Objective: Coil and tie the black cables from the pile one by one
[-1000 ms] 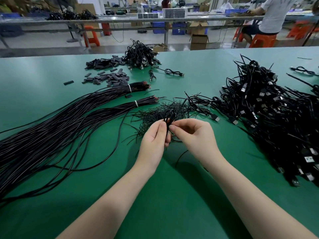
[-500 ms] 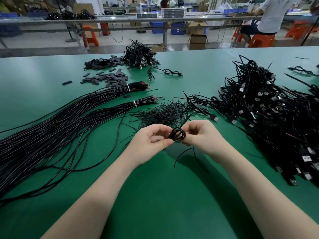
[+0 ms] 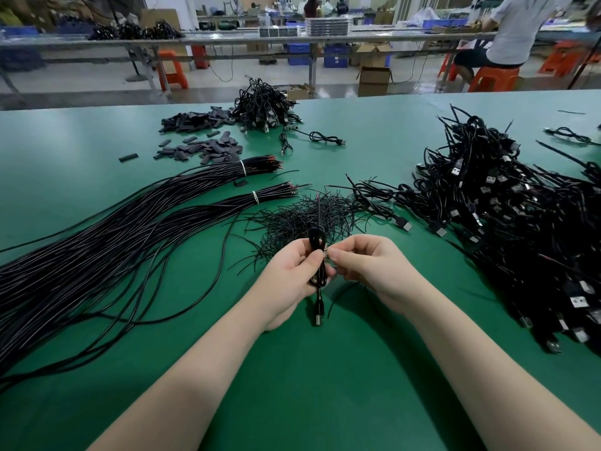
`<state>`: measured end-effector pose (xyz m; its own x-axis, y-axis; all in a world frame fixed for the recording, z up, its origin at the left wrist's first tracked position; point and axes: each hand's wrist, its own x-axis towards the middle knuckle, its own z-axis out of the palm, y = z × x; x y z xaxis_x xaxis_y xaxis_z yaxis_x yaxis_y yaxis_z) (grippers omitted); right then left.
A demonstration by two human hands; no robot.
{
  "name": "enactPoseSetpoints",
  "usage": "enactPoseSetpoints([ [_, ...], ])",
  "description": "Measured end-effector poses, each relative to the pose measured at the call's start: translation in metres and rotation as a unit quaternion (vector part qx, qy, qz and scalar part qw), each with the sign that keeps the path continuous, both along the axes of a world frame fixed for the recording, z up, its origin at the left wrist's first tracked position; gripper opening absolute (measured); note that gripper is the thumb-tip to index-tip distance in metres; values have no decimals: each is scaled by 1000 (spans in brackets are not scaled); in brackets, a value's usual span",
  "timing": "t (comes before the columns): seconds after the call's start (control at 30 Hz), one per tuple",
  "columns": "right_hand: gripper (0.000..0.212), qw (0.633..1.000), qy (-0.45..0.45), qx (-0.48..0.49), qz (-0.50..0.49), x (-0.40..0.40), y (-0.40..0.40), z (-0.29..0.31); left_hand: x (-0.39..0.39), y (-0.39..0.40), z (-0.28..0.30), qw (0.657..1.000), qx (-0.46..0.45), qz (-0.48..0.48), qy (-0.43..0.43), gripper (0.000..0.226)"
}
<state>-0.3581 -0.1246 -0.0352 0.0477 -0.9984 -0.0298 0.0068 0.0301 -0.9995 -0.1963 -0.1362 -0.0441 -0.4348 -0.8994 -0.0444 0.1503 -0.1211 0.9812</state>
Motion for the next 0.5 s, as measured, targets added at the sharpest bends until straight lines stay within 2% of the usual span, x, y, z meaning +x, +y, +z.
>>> enactPoseSetpoints([
  [0.13,4,1000,-13,15,-5,1,1,0,3,-1,1,1000,11,-15,-17,15],
  [0.37,7,1000,23,0,4,4,3,2,4,0,1,998,-5,-10,-64,7],
  [0.5,5,1000,22,2,-1,3,2,2,2,1,1,999,2,18,-32,12],
])
